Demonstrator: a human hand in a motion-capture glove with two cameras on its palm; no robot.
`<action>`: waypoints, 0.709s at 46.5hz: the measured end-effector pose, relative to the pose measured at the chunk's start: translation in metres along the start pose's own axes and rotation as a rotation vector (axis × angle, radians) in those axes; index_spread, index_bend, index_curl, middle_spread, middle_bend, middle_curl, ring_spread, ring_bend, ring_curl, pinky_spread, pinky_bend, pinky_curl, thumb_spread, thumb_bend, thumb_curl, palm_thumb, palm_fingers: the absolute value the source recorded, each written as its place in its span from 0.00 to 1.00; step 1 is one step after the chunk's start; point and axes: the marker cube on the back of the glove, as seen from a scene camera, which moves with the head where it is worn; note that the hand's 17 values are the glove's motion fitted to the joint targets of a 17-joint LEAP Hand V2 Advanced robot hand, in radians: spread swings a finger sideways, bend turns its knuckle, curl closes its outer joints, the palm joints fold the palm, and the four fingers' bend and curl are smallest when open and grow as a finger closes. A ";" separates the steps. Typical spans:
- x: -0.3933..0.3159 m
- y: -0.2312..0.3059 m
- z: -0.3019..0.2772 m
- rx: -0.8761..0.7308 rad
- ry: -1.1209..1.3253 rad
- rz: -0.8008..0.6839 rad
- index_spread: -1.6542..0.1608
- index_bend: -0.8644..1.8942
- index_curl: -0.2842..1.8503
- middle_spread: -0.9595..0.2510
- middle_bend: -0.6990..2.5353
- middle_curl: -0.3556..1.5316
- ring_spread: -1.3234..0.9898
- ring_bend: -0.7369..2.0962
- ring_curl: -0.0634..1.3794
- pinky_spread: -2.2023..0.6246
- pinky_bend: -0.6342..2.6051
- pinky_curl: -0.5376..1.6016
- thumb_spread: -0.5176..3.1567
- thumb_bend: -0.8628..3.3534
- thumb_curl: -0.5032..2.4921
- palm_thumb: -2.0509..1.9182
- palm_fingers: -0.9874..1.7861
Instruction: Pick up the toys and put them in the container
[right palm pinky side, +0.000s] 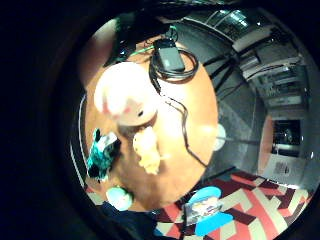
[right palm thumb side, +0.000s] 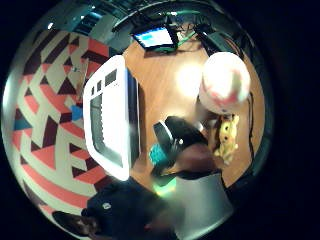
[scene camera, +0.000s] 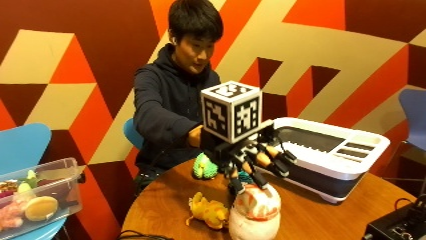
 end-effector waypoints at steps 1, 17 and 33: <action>0.000 -0.001 0.002 -0.005 -0.002 0.004 0.84 0.34 0.14 0.79 0.25 0.20 0.57 0.32 0.05 0.78 0.36 0.30 0.26 0.23 0.18 0.56 0.32; 0.018 -0.024 0.060 -0.003 0.040 0.112 0.76 0.37 0.18 0.75 0.26 0.22 0.56 0.46 0.13 0.77 0.51 0.39 0.43 0.26 0.23 0.62 0.48; 0.022 0.013 0.011 0.253 -0.073 0.069 0.75 0.39 0.18 0.62 0.37 0.30 0.43 0.61 0.28 0.66 0.50 0.41 0.37 0.29 0.29 0.71 0.72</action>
